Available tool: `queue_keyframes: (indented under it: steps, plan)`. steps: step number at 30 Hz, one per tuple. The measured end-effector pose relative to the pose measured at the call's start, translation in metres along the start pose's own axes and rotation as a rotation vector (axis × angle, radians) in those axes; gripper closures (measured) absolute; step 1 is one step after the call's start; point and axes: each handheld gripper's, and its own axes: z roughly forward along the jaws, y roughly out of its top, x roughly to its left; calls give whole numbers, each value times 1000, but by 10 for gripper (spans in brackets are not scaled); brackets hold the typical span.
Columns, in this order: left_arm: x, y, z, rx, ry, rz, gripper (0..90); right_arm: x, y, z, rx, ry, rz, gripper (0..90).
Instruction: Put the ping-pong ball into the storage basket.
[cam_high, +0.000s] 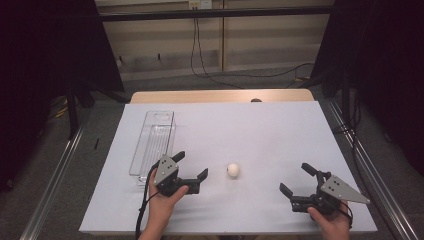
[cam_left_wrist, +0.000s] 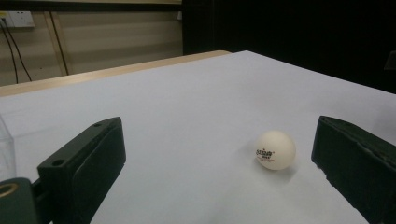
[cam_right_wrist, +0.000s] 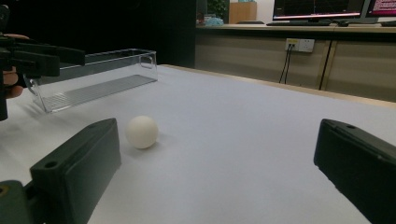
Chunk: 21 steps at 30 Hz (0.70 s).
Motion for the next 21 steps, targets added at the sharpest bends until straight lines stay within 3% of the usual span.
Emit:
queue_keyframes:
  steps: [21]
  plan:
    - [-6, 0, 12, 12, -17, 11, 30, 0, 0, 0, -4, -5, 1, 2]
